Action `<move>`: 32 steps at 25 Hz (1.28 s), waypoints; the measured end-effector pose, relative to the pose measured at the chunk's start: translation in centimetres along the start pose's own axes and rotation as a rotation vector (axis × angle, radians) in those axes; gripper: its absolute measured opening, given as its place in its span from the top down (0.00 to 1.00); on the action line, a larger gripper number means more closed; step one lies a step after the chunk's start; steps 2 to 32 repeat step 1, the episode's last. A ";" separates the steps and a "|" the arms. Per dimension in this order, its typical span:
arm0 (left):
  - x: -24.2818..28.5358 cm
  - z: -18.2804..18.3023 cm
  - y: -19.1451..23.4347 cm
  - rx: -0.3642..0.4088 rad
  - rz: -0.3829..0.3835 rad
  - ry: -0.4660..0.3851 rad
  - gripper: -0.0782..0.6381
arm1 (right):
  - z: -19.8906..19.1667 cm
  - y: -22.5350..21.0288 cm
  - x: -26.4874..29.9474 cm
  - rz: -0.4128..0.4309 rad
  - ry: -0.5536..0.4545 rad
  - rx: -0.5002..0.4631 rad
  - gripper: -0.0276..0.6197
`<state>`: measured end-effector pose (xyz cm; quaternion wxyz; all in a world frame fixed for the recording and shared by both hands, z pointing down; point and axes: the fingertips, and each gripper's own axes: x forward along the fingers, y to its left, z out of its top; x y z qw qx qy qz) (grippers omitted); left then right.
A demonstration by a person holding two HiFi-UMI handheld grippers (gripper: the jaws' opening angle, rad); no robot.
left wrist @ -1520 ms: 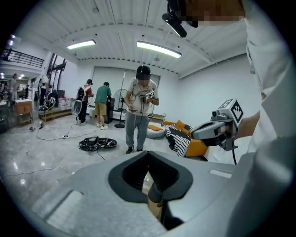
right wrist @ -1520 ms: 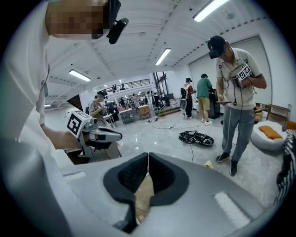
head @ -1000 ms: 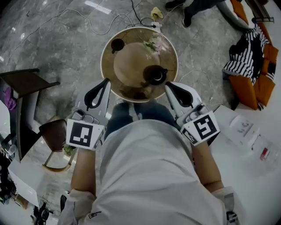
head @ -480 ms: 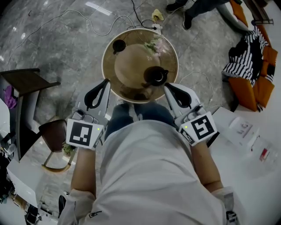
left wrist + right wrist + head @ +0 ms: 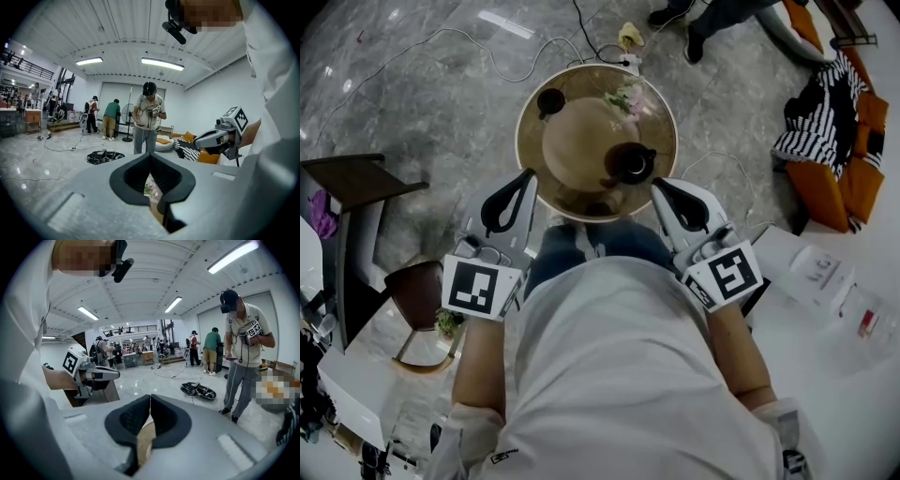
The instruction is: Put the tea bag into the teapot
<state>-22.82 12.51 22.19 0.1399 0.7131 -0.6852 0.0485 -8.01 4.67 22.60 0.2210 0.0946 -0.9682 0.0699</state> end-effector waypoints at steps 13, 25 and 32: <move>0.0 0.0 -0.1 0.001 -0.003 -0.001 0.88 | 0.0 0.0 -0.1 -0.002 0.000 0.000 0.95; 0.0 0.0 -0.1 0.001 -0.003 -0.001 0.88 | 0.0 0.0 -0.1 -0.002 0.000 0.000 0.95; 0.0 0.0 -0.1 0.001 -0.003 -0.001 0.88 | 0.0 0.0 -0.1 -0.002 0.000 0.000 0.95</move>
